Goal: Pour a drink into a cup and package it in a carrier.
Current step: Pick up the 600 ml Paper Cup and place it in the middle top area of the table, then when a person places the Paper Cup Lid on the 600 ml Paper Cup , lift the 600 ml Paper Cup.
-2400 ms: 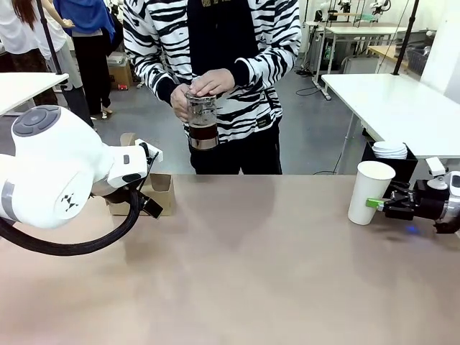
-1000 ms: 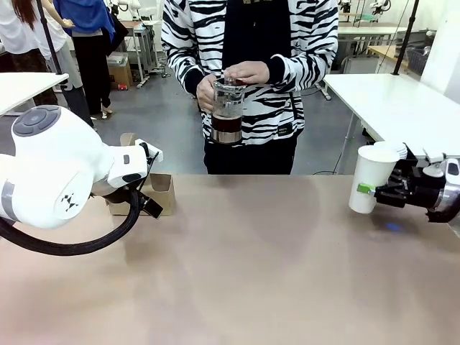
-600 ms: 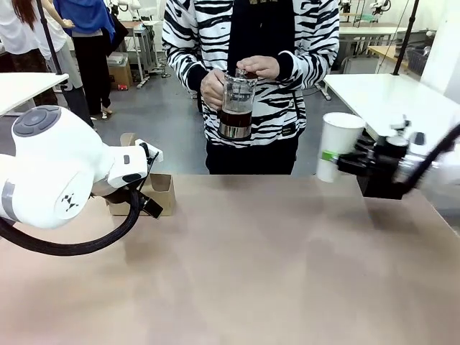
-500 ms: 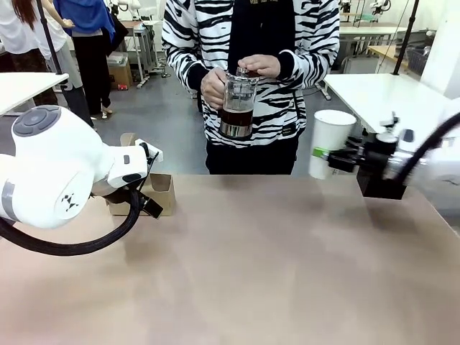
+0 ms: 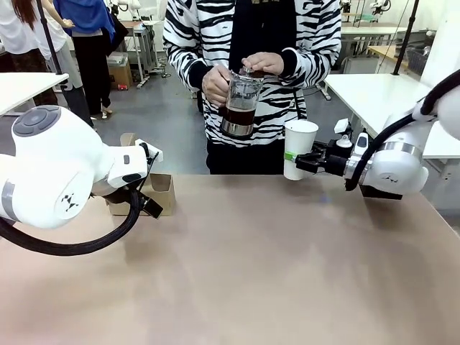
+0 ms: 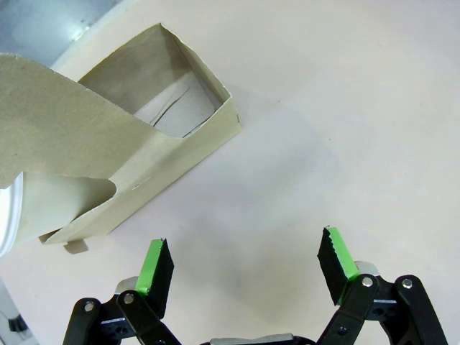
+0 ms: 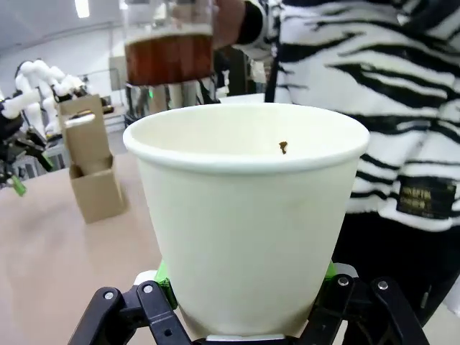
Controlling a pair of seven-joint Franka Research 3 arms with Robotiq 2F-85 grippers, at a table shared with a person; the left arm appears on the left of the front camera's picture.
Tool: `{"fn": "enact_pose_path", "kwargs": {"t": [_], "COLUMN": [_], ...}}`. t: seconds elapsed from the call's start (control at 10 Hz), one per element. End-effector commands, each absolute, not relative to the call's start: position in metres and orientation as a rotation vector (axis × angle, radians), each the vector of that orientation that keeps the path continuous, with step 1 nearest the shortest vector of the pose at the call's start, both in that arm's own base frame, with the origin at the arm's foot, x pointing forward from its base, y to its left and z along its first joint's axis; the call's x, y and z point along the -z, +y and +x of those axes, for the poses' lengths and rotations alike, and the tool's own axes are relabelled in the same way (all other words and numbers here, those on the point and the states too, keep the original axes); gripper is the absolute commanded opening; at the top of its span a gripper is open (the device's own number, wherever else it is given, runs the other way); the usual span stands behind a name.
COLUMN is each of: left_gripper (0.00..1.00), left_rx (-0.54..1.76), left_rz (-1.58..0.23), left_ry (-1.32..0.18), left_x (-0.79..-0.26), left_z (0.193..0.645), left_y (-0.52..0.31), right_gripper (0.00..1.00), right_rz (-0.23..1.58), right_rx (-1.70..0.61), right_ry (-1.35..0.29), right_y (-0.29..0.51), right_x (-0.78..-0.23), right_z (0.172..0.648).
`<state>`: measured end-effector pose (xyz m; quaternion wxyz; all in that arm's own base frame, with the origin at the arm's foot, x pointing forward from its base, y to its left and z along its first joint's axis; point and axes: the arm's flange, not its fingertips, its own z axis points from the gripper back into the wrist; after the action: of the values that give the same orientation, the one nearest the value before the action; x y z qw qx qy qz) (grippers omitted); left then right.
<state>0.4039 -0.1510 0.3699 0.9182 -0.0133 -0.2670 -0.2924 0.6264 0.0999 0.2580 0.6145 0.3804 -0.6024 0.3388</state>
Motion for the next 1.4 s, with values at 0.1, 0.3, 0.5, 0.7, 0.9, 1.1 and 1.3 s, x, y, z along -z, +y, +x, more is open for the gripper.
{"fn": "enact_pose_path", "kwargs": {"t": [0.1,0.3,0.5,0.7,0.9,1.1,1.3], "left_gripper": [1.00,1.00,1.00,1.00,1.00,1.00,1.00], "left_rx": [0.602,0.602,0.602,0.602,0.602,0.602,0.602], "left_rz": [-0.029,-0.029,-0.029,-0.029,-0.029,-0.029,-0.029], "left_ry": [-0.550,-0.550,-0.550,-0.550,-0.550,-0.550,-0.550], "left_x": [-0.3704,-0.3704,-0.3704,-0.3704,-0.3704,-0.3704,-0.3704], "left_z": [0.4036,0.4036,0.4036,0.4036,0.4036,0.4036,0.4036], "left_y": [-0.1511,-0.1511,-0.1511,-0.1511,-0.1511,-0.1511,-0.1511], "right_gripper": [0.80,0.80,0.80,0.80,0.80,0.80,0.80], "right_rz": [0.848,0.868,0.868,0.868,0.868,0.868,0.868], "right_rx": [-0.733,-0.762,-0.762,-0.762,-0.762,-0.762,-0.762], "right_ry": [-1.402,-1.379,-1.379,-1.379,-1.379,-1.379,-1.379], "right_y": [0.0949,0.0937,0.0937,0.0937,0.0937,0.0937,0.0937], "right_x": [-0.2488,-0.2430,-0.2430,-0.2430,-0.2430,-0.2430,-0.2430], "right_z": [0.6368,0.6324,0.6324,0.6324,0.6324,0.6324,0.6324]}}
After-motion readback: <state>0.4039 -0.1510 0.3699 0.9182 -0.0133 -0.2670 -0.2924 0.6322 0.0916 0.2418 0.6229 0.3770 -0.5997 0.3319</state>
